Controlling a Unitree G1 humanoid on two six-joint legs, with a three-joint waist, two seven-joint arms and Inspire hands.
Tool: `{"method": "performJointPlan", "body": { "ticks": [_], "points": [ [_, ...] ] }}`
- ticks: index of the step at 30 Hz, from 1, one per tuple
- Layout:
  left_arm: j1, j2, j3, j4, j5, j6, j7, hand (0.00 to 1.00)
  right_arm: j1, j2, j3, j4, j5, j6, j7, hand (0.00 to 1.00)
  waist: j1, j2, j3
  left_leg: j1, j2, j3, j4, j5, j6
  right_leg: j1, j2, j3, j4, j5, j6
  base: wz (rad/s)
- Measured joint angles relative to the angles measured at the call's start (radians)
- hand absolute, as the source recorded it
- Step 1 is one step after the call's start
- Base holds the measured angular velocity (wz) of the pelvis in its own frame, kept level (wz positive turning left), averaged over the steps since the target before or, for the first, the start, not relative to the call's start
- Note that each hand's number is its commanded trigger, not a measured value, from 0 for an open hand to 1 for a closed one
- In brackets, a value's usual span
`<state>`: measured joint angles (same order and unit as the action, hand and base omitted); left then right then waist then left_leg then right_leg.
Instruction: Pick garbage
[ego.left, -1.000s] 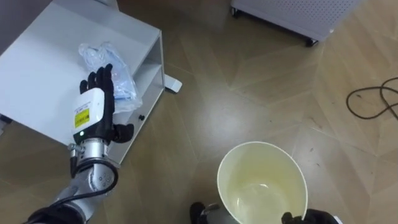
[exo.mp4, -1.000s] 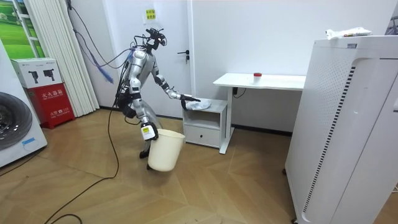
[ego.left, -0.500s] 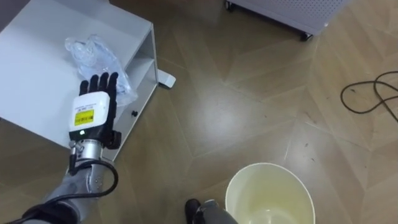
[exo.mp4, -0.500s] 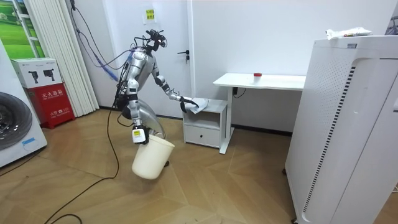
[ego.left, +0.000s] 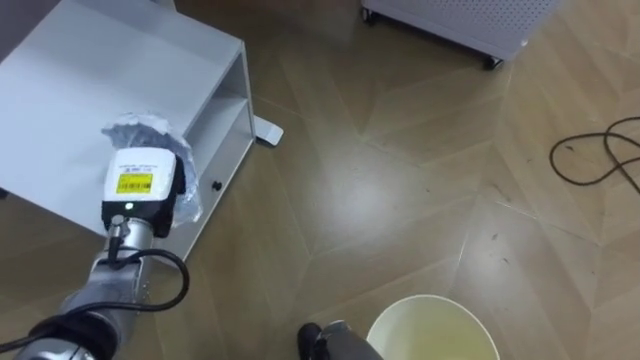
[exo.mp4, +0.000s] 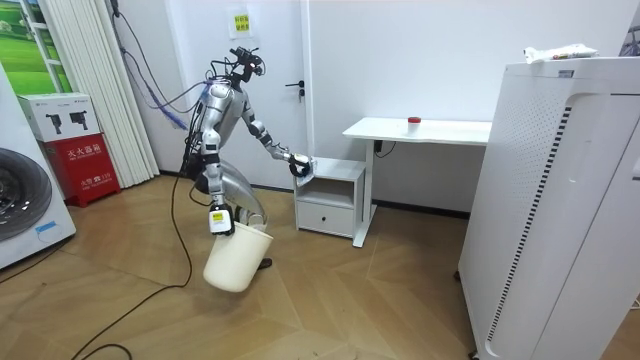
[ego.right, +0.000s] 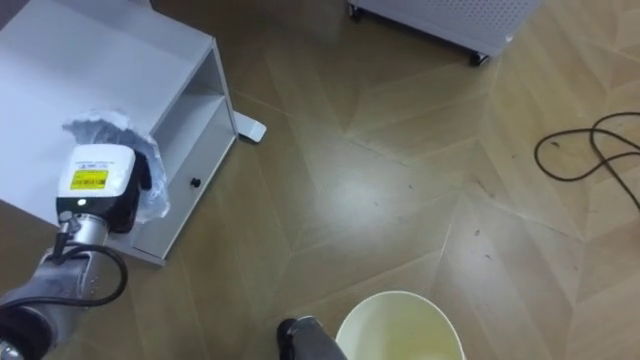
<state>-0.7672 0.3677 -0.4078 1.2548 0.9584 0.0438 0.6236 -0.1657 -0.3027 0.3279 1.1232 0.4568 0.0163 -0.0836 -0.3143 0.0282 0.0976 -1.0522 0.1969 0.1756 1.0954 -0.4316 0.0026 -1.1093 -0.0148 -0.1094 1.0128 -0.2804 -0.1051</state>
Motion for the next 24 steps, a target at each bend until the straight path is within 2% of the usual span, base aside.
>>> {"method": "performJointPlan", "body": {
  "ticks": [12, 16, 20, 22, 24],
  "points": [
    [0.0, -0.006, 0.0, 0.007, 0.029, 0.001, -0.039, 1.0, 0.016, -0.02, -0.006, -0.048, -0.018, 0.005, -0.047, 1.0, 0.05, 0.004, -0.0015, 0.009, -0.003, -0.002, 0.019, -0.001, -0.008, 0.003, -0.002, 0.003, 0.029, -0.005, -0.008, 0.0],
    [0.0, -0.002, 0.0, 0.029, 0.035, 0.001, -0.042, 1.0, 0.028, -0.023, -0.006, -0.069, -0.036, 0.002, -0.061, 1.0, 0.053, 0.005, -0.0019, 0.038, -0.002, -0.003, 0.01, 0.002, -0.013, 0.029, -0.001, 0.002, 0.027, -0.007, -0.015, 0.0],
    [0.004, -0.001, 0.002, 0.044, 0.025, -0.002, -0.037, 1.0, 0.041, -0.023, 0.001, -0.077, -0.036, -0.005, -0.079, 1.0, 0.064, 0.008, -0.0012, 0.087, 0.0, -0.003, -0.013, 0.003, -0.015, 0.077, 0.003, -0.001, 0.004, -0.008, -0.02, -0.02],
    [0.01, 0.002, 0.005, 0.047, 0.015, -0.018, -0.005, 1.0, 0.04, -0.021, 0.002, -0.076, -0.038, -0.019, -0.097, 1.0, 0.077, 0.019, 0.0003, 0.118, -0.001, -0.015, -0.027, 0.008, -0.024, 0.114, 0.011, -0.007, -0.019, -0.004, -0.022, -0.05],
    [0.012, 0.005, 0.012, 0.049, 0.007, -0.032, 0.017, 1.0, 0.034, -0.016, 0.002, -0.076, -0.038, -0.037, -0.111, 1.0, 0.08, 0.02, 0.0, 0.14, -0.002, -0.014, -0.042, 0.011, -0.029, 0.136, 0.012, -0.006, -0.031, -0.004, -0.022, 0.0]
  ]
}}
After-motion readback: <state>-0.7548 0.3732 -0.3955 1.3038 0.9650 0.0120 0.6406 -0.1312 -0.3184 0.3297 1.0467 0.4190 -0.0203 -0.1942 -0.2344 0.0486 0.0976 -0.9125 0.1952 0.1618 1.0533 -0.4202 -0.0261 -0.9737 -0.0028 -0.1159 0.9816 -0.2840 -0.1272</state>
